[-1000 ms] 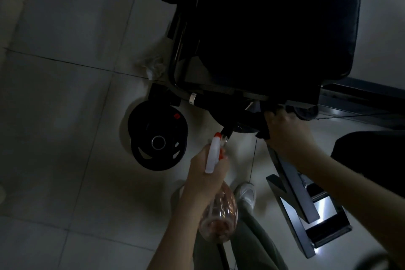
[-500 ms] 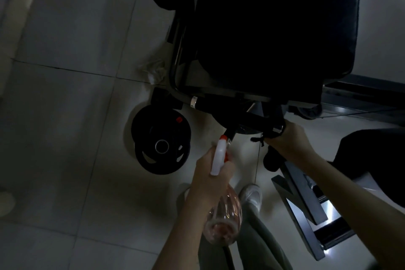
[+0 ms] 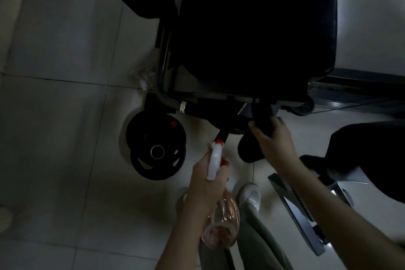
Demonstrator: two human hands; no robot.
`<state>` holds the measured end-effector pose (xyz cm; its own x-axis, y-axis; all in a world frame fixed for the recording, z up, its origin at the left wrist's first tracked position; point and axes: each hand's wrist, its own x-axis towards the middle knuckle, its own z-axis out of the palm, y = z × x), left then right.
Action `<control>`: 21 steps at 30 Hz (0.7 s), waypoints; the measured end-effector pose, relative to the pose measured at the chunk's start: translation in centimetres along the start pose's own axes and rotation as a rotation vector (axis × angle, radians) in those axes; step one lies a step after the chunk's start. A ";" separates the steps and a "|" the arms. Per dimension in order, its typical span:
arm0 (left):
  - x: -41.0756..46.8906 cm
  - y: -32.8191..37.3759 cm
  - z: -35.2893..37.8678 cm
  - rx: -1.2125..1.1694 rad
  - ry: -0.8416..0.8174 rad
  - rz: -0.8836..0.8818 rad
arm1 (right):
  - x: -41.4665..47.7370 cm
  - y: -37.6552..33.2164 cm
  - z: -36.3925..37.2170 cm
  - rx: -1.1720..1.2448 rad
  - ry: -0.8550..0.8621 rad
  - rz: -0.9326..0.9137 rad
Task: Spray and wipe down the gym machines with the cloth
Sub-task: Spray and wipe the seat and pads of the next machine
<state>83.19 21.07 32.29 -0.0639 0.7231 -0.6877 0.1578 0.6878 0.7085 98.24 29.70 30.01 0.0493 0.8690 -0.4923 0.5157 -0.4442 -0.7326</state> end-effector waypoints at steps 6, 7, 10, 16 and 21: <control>0.1 0.2 0.1 -0.029 0.002 -0.006 | 1.4 -0.2 1.1 0.251 0.272 0.144; 0.1 0.2 0.1 -0.020 -0.005 0.009 | 1.7 -0.3 0.6 0.313 0.275 0.214; 0.0 0.0 -0.2 -0.009 -0.016 0.039 | 1.5 -0.6 -0.5 0.216 0.226 0.185; -0.3 -0.4 -1.0 -0.004 0.000 0.017 | 1.0 -1.0 3.2 -1.000 0.103 -0.565; -0.2 -0.9 -2.2 -0.056 0.060 -0.004 | 3.1 -4.1 3.7 -1.011 0.043 -0.396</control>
<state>80.94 20.41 32.14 -0.1235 0.7220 -0.6808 0.1026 0.6917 0.7149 93.10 33.45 29.74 -0.2553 0.9269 -0.2750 0.9665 0.2367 -0.0995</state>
